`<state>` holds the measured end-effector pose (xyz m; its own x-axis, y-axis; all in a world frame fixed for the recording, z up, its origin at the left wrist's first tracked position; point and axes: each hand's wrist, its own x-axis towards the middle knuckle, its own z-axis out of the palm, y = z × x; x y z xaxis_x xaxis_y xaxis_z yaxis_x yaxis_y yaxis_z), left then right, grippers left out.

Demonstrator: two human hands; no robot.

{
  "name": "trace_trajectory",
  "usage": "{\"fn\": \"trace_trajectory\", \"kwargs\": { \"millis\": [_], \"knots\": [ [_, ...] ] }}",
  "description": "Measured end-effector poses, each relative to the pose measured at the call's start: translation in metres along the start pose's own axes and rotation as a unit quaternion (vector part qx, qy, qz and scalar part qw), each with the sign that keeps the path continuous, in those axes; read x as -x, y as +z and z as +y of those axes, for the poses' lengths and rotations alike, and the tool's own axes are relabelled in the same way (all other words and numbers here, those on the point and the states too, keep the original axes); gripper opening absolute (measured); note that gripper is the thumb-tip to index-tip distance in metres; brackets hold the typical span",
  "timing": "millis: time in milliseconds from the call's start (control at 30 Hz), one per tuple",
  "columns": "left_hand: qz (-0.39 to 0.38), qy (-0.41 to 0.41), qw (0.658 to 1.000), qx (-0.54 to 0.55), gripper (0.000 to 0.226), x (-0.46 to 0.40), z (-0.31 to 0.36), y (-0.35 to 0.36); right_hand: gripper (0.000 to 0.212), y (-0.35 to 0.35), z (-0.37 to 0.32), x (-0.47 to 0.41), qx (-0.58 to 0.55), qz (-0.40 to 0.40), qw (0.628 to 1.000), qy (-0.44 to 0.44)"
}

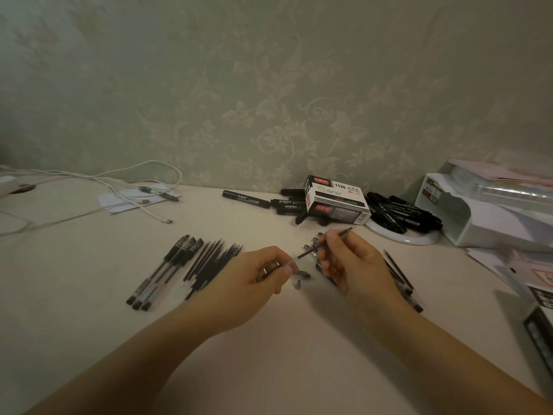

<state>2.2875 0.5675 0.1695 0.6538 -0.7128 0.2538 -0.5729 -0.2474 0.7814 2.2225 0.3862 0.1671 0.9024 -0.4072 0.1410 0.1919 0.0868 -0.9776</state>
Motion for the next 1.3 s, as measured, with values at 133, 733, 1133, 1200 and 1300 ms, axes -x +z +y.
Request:
{"fn": "trace_trajectory", "kwargs": {
  "millis": [133,733,1133,1200,1300],
  "knots": [
    [0.002,0.01,1.0,0.002,0.013,0.0,0.001,0.002,0.016,0.006,0.004,0.007,0.124,-0.078,0.988,-0.045],
    [0.03,0.023,0.998,-0.043,0.014,-0.002,-0.009,-0.001,0.009,-0.003,0.017,0.009,0.522,-0.123,0.82,-0.201],
    [0.017,0.05,0.995,-0.08,0.009,0.0,-0.008,0.0,0.009,0.004,0.011,0.009,0.187,-0.108,0.972,-0.089],
    [0.015,0.048,0.995,-0.082,0.009,0.001,-0.007,0.0,0.009,0.004,0.011,0.009,0.192,-0.114,0.971,-0.089],
    [0.013,0.038,0.995,-0.088,0.01,0.001,-0.005,0.0,0.01,0.004,0.009,0.01,0.19,-0.119,0.971,-0.085]
  ]
}}
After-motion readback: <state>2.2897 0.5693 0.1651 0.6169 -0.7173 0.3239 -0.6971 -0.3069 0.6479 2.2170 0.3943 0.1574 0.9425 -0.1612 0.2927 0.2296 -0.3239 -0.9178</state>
